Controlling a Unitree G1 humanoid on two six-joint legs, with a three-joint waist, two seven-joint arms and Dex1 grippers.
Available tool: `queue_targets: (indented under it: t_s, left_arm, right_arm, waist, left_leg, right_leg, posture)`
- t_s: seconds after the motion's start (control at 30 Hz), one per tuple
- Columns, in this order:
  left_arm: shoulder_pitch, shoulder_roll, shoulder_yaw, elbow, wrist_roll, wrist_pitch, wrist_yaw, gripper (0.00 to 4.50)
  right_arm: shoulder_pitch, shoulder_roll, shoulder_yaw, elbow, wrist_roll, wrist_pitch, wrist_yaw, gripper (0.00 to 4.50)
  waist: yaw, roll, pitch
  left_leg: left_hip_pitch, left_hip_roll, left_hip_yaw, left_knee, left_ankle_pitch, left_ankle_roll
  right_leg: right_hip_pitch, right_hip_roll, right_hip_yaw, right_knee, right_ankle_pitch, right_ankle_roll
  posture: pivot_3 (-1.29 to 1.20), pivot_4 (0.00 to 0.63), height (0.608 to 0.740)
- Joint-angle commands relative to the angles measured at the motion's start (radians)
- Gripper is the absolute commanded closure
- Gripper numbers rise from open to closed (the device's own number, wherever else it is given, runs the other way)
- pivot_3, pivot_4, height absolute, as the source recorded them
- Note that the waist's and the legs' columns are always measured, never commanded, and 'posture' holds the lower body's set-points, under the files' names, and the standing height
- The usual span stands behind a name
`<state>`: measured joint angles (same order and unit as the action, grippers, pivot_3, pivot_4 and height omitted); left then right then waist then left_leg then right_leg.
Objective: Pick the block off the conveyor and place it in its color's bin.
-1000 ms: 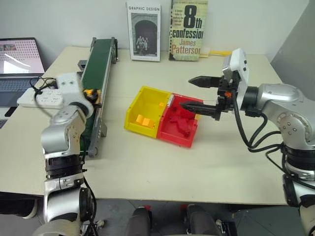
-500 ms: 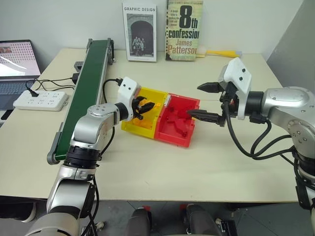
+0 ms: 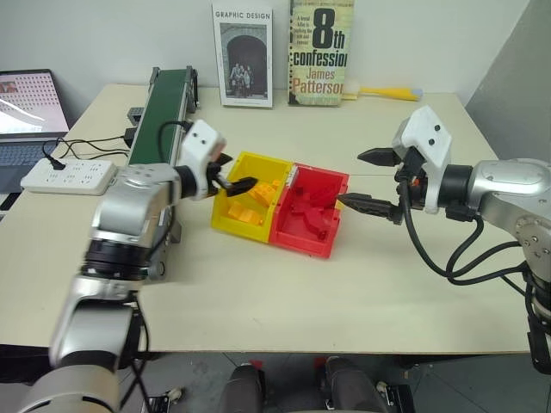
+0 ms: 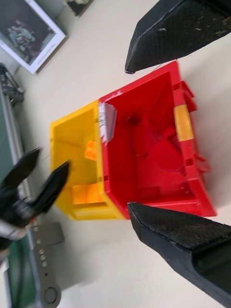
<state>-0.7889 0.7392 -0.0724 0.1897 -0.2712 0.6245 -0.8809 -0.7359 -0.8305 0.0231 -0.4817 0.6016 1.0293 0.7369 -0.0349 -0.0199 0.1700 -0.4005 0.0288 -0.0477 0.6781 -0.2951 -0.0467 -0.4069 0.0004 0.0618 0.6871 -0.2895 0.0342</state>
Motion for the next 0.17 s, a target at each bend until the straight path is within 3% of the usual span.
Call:
queue_targets:
  t_s: [0.03,0.17]
  left_arm:
    - [0.02,0.112,0.042,-0.08,-0.016,-0.012,-0.112,0.04]
    - [0.077,0.195,0.067,-0.124,-0.018,-0.022,-0.163,0.04]
  right_arm:
    - [-0.013,-0.031,0.003,0.049,-0.039,-0.092,0.058,0.0]
    - [-0.003,-0.026,0.03,0.105,-0.079,-0.157,0.09,0.0]
  waist:
    - [0.002,0.0,0.0]
    - [0.002,0.0,0.0]
  left_leg:
    - [0.0,0.0,0.0,0.0,0.0,0.0]
    - [0.0,0.0,0.001,0.0,0.0,0.0]
  right_leg:
    - [0.001,0.0,0.0,0.0,0.0,0.0]
    - [0.001,0.0,0.0,0.0,0.0,0.0]
  posture:
    - [0.0,0.15,0.74]
    - [0.0,0.15,0.74]
